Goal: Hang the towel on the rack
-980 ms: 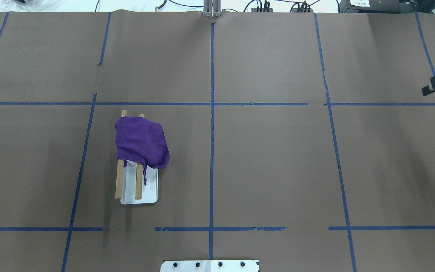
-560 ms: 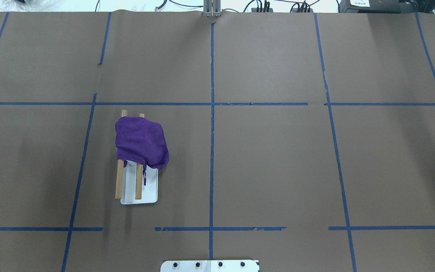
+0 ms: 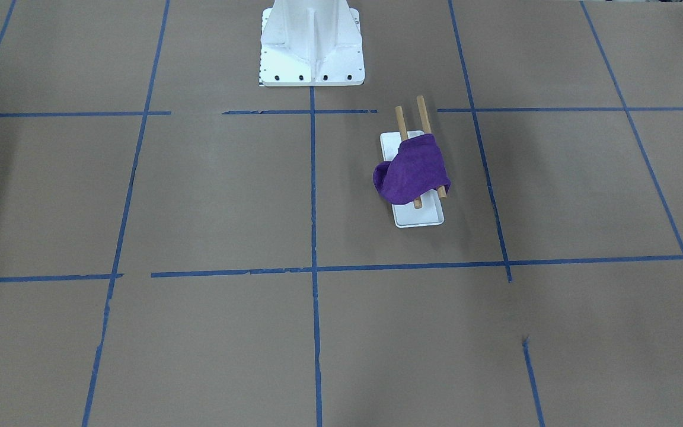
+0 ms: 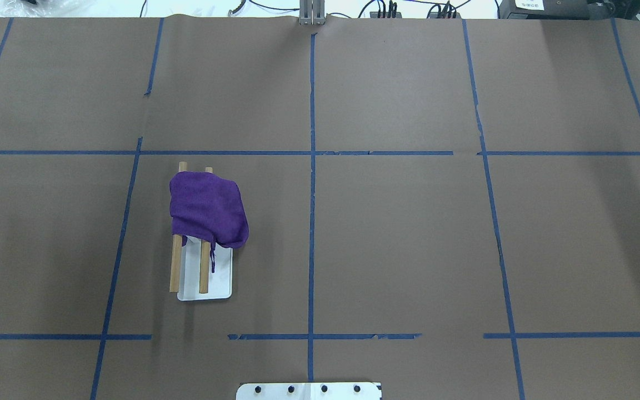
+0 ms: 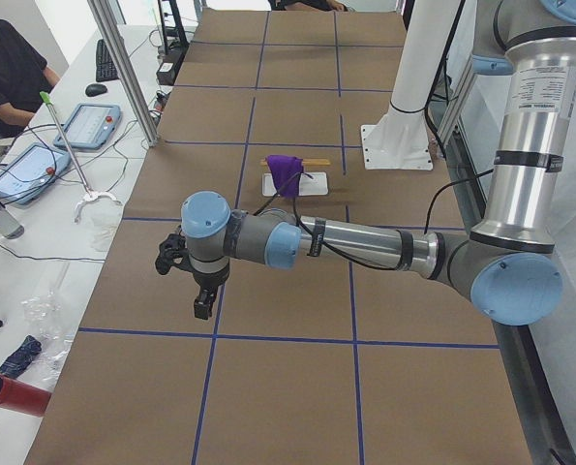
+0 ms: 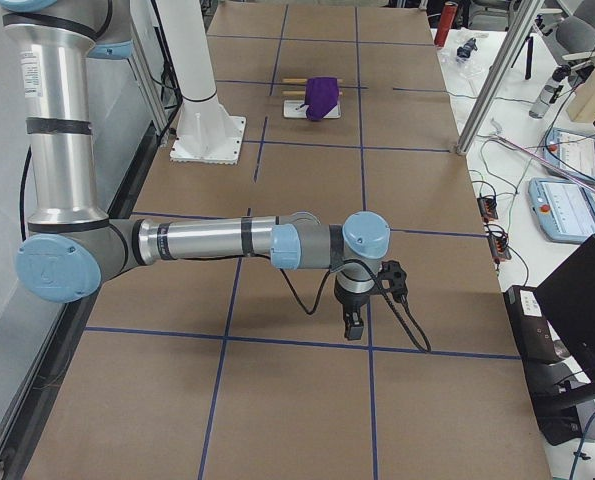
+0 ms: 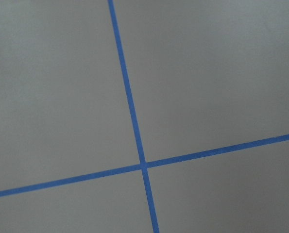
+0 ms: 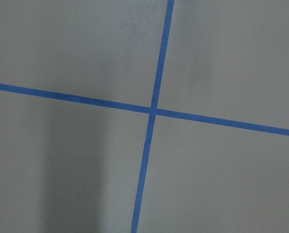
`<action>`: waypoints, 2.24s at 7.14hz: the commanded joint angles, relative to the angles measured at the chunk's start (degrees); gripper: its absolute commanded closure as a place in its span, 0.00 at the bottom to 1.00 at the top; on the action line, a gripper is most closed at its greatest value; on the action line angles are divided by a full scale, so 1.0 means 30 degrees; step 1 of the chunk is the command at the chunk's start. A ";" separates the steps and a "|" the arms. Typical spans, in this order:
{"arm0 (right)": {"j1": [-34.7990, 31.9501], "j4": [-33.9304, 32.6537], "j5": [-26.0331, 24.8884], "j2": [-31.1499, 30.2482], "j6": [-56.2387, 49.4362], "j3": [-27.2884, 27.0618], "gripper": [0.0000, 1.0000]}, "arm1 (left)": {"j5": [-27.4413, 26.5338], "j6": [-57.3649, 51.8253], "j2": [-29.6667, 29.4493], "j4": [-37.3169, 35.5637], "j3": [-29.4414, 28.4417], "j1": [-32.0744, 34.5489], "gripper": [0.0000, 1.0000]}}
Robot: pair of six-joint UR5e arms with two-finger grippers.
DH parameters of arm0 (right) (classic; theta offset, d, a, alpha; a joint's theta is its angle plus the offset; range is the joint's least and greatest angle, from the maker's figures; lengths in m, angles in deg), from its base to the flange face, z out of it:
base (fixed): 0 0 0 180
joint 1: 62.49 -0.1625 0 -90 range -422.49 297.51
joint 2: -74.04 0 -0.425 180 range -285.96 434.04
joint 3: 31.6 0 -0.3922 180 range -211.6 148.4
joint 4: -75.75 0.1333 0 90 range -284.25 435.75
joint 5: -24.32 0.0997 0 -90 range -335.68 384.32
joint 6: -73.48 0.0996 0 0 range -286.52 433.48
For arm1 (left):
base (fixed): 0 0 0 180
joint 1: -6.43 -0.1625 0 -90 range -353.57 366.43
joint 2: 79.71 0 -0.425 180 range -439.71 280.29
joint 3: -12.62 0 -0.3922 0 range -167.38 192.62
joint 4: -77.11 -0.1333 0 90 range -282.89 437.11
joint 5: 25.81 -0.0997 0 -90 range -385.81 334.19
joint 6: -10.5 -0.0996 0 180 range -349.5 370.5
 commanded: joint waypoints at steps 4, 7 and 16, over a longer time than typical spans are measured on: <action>-0.0136 0.0154 -0.0237 -0.0061 0.0042 0.0133 0.00 | 0.0509 0.0106 0.2740 0.0540 0.3118 -0.0477 0.00; -0.0077 0.0154 -0.0032 0.0085 0.0247 0.0836 0.00 | 0.0277 0.0136 0.1633 -0.1031 0.3850 -0.0655 0.00; -0.0048 0.0682 0.0085 -0.0005 0.0334 0.0573 0.00 | 0.0277 -0.0098 0.0864 0.2828 -0.0080 -0.0831 0.00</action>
